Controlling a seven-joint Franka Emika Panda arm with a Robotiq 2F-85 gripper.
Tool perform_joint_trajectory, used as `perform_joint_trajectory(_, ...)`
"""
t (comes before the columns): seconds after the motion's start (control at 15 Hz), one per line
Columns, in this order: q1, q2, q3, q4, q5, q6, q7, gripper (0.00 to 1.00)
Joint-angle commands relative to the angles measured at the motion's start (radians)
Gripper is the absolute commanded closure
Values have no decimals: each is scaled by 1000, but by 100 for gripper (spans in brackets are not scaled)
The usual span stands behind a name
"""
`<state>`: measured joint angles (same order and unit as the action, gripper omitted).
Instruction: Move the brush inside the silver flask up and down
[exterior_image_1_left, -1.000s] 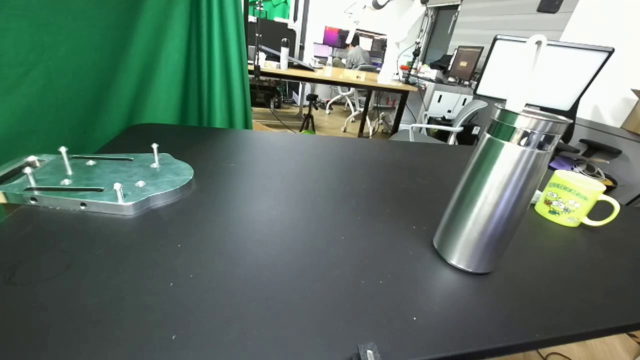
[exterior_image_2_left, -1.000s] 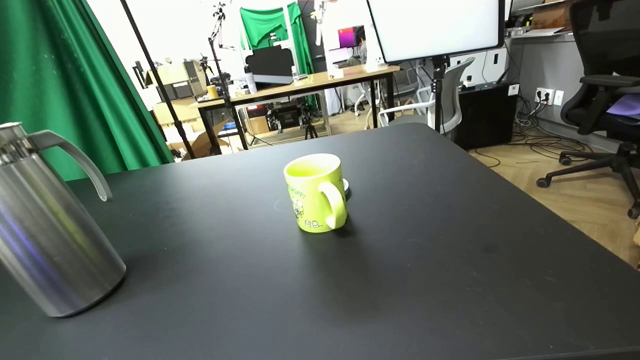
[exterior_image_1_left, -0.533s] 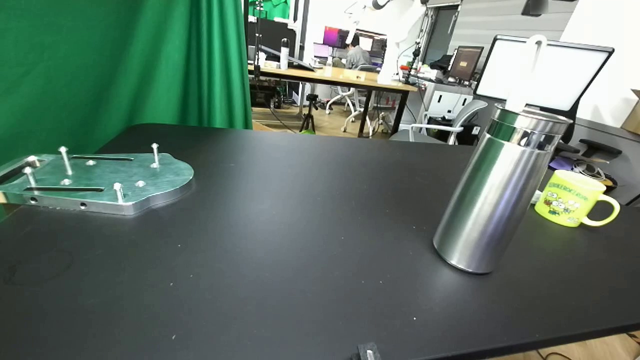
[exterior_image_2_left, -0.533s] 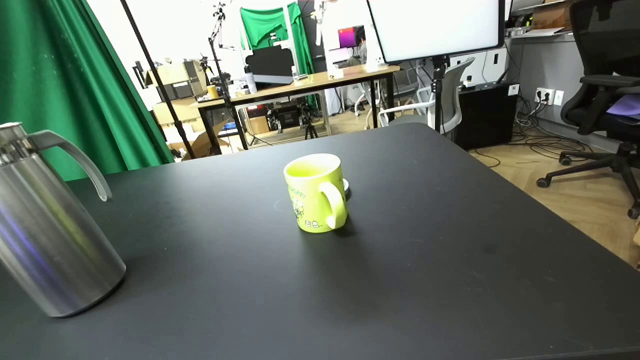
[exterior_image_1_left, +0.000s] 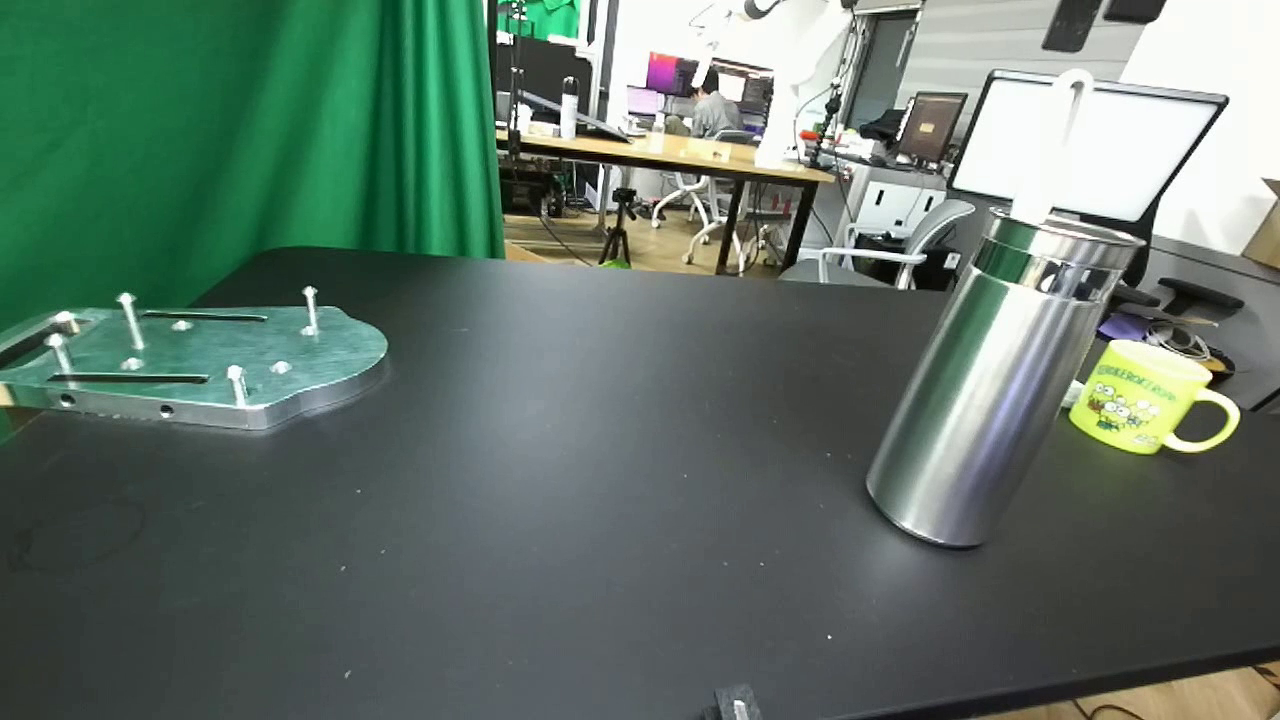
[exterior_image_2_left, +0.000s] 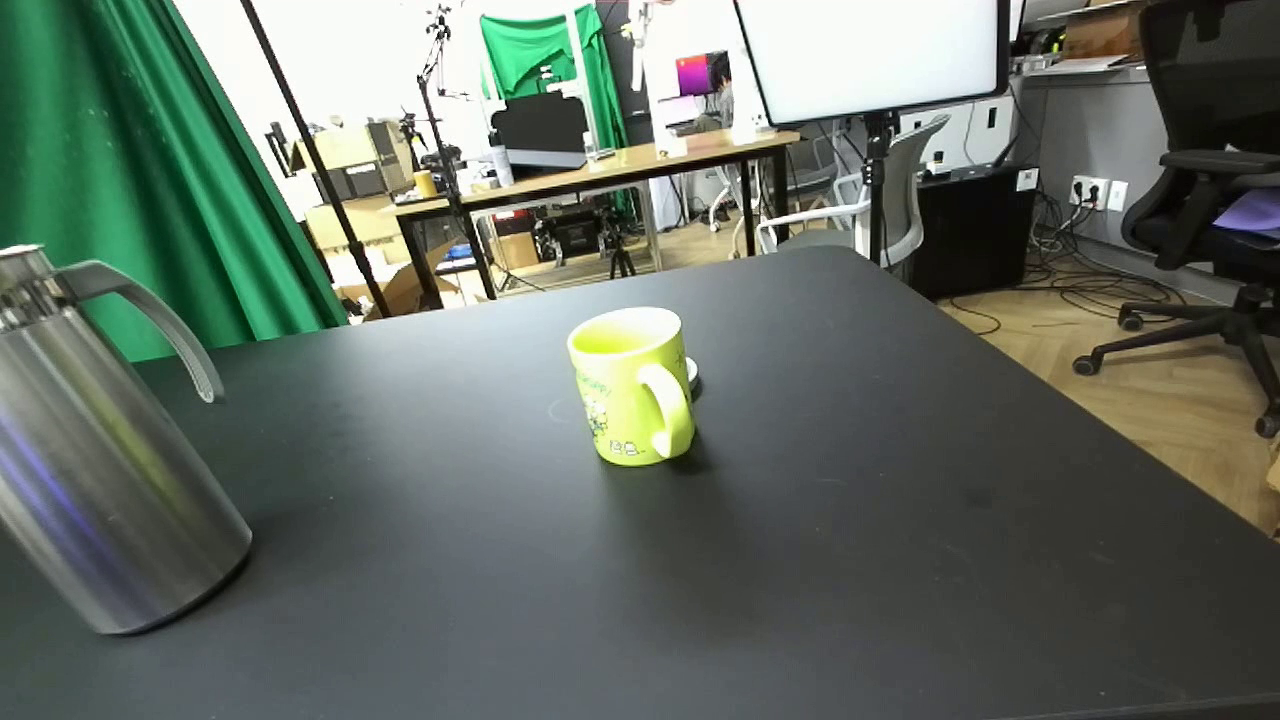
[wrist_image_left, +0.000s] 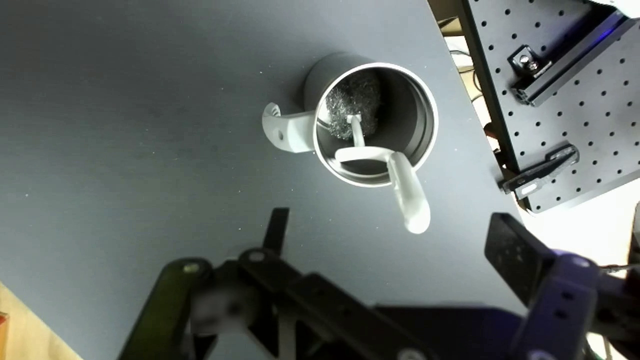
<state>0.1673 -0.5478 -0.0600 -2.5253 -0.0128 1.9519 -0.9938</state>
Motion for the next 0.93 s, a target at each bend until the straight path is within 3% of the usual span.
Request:
perform_joint_trajectory(0.0,-4,26,4,-12,1,18,14,0)
perform_joint_trajectory(0.33,5,68,16,-23,18,33,14,0)
perform_joint_trajectory(0.4,5,76,22,-24,15,33,15,25)
perform_joint_trajectory(0.47,5,82,25,-25,15,32,15,26)
perform_joint_trajectory(0.87,5,107,33,-14,27,1,9,67)
